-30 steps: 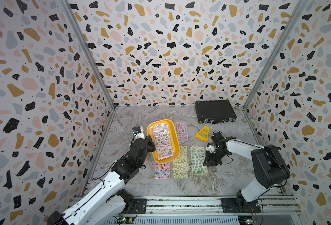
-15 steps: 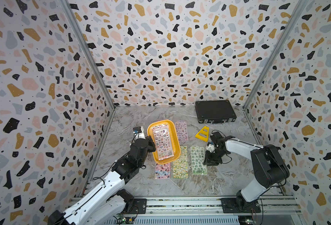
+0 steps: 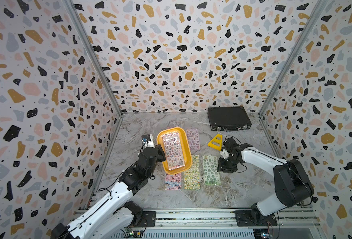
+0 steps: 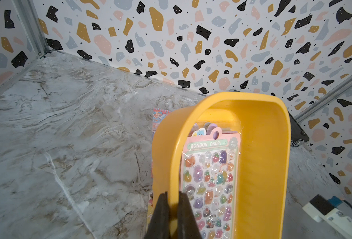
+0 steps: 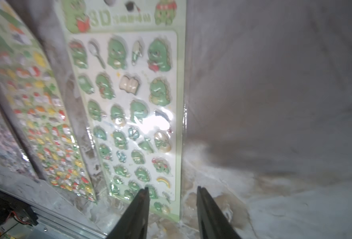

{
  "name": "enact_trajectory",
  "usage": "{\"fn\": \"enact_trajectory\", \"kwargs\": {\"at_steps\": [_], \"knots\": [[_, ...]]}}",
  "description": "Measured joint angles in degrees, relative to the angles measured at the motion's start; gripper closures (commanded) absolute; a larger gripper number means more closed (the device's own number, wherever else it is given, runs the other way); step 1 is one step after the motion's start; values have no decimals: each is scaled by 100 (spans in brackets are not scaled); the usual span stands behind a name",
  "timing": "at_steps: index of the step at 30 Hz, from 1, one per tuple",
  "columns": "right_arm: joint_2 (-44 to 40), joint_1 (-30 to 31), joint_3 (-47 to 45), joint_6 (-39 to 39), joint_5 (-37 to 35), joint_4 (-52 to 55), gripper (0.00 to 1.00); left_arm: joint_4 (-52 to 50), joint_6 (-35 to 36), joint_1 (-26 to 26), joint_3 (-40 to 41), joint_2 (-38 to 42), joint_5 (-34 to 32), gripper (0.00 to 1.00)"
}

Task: Take the stickers out of the storage box
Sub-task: Place the sticker at the center of the board, then pick up the sticker from the storage box.

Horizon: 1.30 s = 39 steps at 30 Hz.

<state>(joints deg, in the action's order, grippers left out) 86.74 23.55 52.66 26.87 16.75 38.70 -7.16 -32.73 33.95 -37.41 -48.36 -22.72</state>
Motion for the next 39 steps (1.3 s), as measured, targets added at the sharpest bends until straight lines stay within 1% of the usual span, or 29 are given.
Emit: {"fn": "enact_trajectory", "kwargs": {"at_steps": [3,4,9,11,13,16,21,27,39], "knots": [[-483,105,7,105,-111,-52,50,46,15,-2,0,-37,92,100],[-658,201,-2,177,-153,-118,50,76,17,-2,0,-61,125,100],[-2041,1250,-254,710,-450,-1088,48,238,50,-2,0,-256,431,100],[-2385,1659,-269,938,-531,-1513,48,284,61,-2,0,-341,555,100],[-2468,2055,-254,1097,-662,-1882,48,313,63,-2,0,-424,671,100],[-2162,2555,-68,1248,-907,-2114,50,343,68,0,0,-549,822,100],[-1001,3027,660,1342,-1093,-2120,51,343,79,-2,0,-621,970,100],[-295,3191,918,1340,-1384,-2116,49,343,83,-2,0,-621,1032,100],[490,3202,1377,1281,-2031,-2035,43,358,83,-2,0,-621,1132,100]]}}
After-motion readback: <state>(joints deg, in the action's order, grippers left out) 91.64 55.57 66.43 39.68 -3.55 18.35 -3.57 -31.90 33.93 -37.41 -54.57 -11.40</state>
